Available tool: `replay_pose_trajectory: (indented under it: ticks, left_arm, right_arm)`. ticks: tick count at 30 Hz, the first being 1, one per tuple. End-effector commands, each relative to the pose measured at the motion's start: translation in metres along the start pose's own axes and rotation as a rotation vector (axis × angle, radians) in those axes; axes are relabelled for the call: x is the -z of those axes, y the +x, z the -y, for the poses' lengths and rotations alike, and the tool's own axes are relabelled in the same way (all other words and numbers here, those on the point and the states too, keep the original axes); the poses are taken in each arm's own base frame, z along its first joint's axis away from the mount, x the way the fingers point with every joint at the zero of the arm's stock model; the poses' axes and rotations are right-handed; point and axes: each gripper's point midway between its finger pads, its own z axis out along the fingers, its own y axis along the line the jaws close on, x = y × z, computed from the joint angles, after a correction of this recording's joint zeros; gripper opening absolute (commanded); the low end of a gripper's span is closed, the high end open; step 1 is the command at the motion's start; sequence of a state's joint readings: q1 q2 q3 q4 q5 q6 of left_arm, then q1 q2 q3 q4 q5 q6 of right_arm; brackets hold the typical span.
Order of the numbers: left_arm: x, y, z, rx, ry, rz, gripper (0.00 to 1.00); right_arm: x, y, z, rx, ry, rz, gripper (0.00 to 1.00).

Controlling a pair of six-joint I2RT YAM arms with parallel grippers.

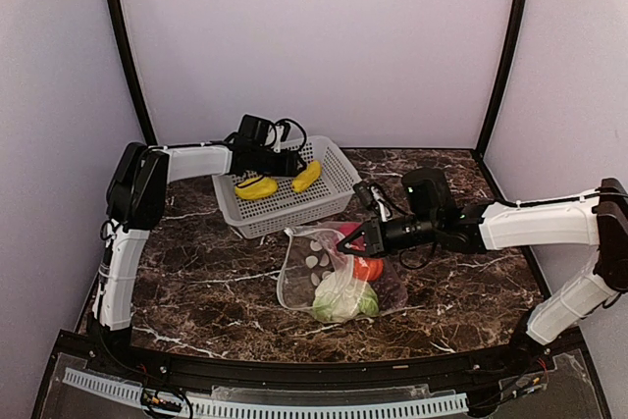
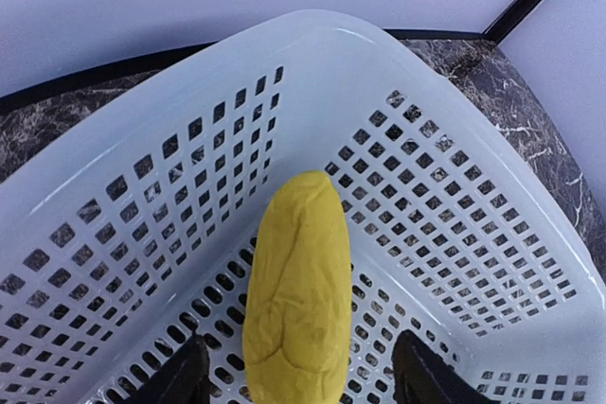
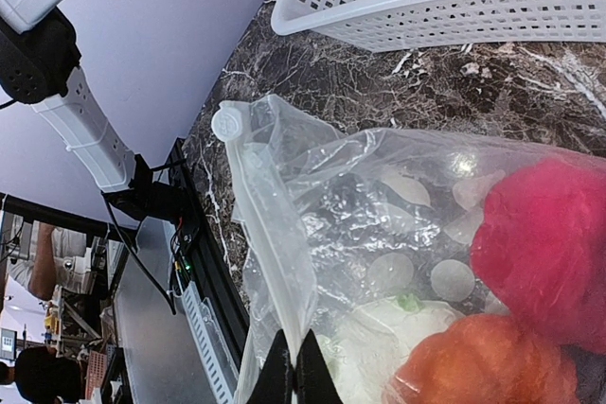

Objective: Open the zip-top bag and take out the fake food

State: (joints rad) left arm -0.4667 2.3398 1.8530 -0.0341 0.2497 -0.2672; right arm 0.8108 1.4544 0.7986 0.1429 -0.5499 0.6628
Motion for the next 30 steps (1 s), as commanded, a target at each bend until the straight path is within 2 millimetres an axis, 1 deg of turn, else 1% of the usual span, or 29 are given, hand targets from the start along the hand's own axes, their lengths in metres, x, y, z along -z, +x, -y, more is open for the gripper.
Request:
replay_pose_trajectory:
  ticks: [1,2,3,4,5,6,8,9,10,11,12,13,14,15,16,17,18,19,20,21,22,23,24,25,26,27,28,29,30]
  left_arm:
    - [0.020,-0.018,0.010,-0.023,-0.004,-0.005,0.72]
    - [0.024,-0.019,0.011,-0.025,-0.006,-0.003,0.73]
    - [0.033,-0.028,0.016,-0.036,-0.005,0.014,0.86]
    - [0.037,-0.029,0.016,-0.040,-0.007,0.016,0.91]
    - [0.050,-0.040,0.022,-0.055,-0.009,0.039,0.97]
    - [0.061,-0.047,0.026,-0.064,-0.009,0.054,0.98]
    - [0.080,-0.056,0.025,-0.065,-0.052,0.077,0.99]
    - [0.087,-0.059,0.020,-0.067,-0.089,0.089,0.99]
    - [0.102,-0.063,0.019,-0.073,-0.120,0.108,0.99]
    - [0.110,-0.067,0.020,-0.087,-0.128,0.134,0.99]
    - [0.126,-0.065,0.019,-0.091,-0.154,0.152,0.99]
    - [0.129,-0.052,0.014,-0.085,-0.167,0.156,0.99]
    - [0.155,-0.065,0.019,-0.072,-0.174,0.221,0.99]
    - [0.159,-0.054,0.015,-0.068,-0.176,0.240,0.99]
    - [0.185,-0.072,0.026,-0.090,-0.153,0.328,0.99]
    - [0.185,-0.052,0.022,-0.099,-0.151,0.304,0.99]
    - [0.207,-0.062,0.032,-0.124,-0.131,0.356,0.99]
    - [0.219,-0.057,0.035,-0.130,-0.125,0.359,0.99]
    - [0.222,-0.050,0.039,-0.143,-0.102,0.335,0.99]
    - [0.231,-0.043,0.049,-0.158,-0.063,0.326,0.99]
    - [0.229,-0.026,0.051,-0.169,-0.048,0.289,0.99]
    - [0.241,-0.023,0.067,-0.193,0.001,0.299,0.99]
    - [0.240,-0.004,0.070,-0.221,0.011,0.268,0.99]
    - [0.251,0.000,0.088,-0.260,0.047,0.282,0.99]
    - [0.249,0.021,0.090,-0.301,0.052,0.243,0.99]
    - [0.259,0.029,0.110,-0.360,0.097,0.249,0.99]
    - [0.257,0.048,0.114,-0.377,0.116,0.217,0.99]
    - [0.265,0.058,0.135,-0.451,0.164,0.223,0.99]
    - [0.264,0.077,0.138,-0.481,0.185,0.195,0.99]
  right_arm:
    - [0.005,-0.008,-0.006,0.037,-0.017,0.033,0.00]
    - [0.006,-0.009,-0.007,0.038,-0.016,0.034,0.00]
    - [0.006,-0.009,-0.007,0.041,-0.017,0.036,0.00]
    - [0.006,-0.010,-0.008,0.042,-0.019,0.036,0.00]
    - [0.006,-0.010,-0.008,0.043,-0.020,0.035,0.00]
    - [0.007,-0.010,-0.009,0.046,-0.022,0.036,0.00]
    - [0.006,-0.009,-0.009,0.046,-0.023,0.033,0.00]
    - [0.006,-0.009,-0.009,0.048,-0.024,0.034,0.00]
    - [0.006,-0.009,-0.009,0.048,-0.024,0.034,0.00]
    - [0.007,-0.010,-0.010,0.051,-0.025,0.036,0.00]
    - [0.007,-0.010,-0.010,0.053,-0.025,0.037,0.00]
    - [0.007,-0.011,-0.010,0.057,-0.024,0.039,0.00]
    - [0.007,-0.011,-0.010,0.060,-0.023,0.038,0.00]
    - [0.008,-0.012,-0.011,0.063,-0.021,0.039,0.00]
    - [0.008,-0.012,-0.011,0.067,-0.021,0.040,0.00]
    - [0.008,-0.012,-0.011,0.071,-0.019,0.041,0.00]
    - [0.009,-0.013,-0.012,0.077,-0.016,0.041,0.00]
    - [0.010,-0.014,-0.012,0.084,-0.014,0.044,0.00]
    - [0.011,-0.016,-0.014,0.094,-0.014,0.047,0.00]
    - [0.013,-0.017,-0.016,0.103,-0.014,0.050,0.00]
    - [0.014,-0.018,-0.017,0.112,-0.013,0.052,0.00]
    - [0.014,-0.019,-0.018,0.120,-0.015,0.051,0.00]
    - [0.014,-0.019,-0.020,0.127,-0.021,0.048,0.00]
    - [0.014,-0.020,-0.021,0.134,-0.026,0.047,0.00]
    - [0.014,-0.020,-0.022,0.136,-0.028,0.044,0.00]
    - [0.014,-0.020,-0.023,0.137,-0.034,0.043,0.00]
    - [0.013,-0.020,-0.024,0.140,-0.042,0.042,0.00]
    - [0.013,-0.020,-0.025,0.139,-0.048,0.039,0.00]
    - [0.012,-0.020,-0.027,0.141,-0.055,0.039,0.00]
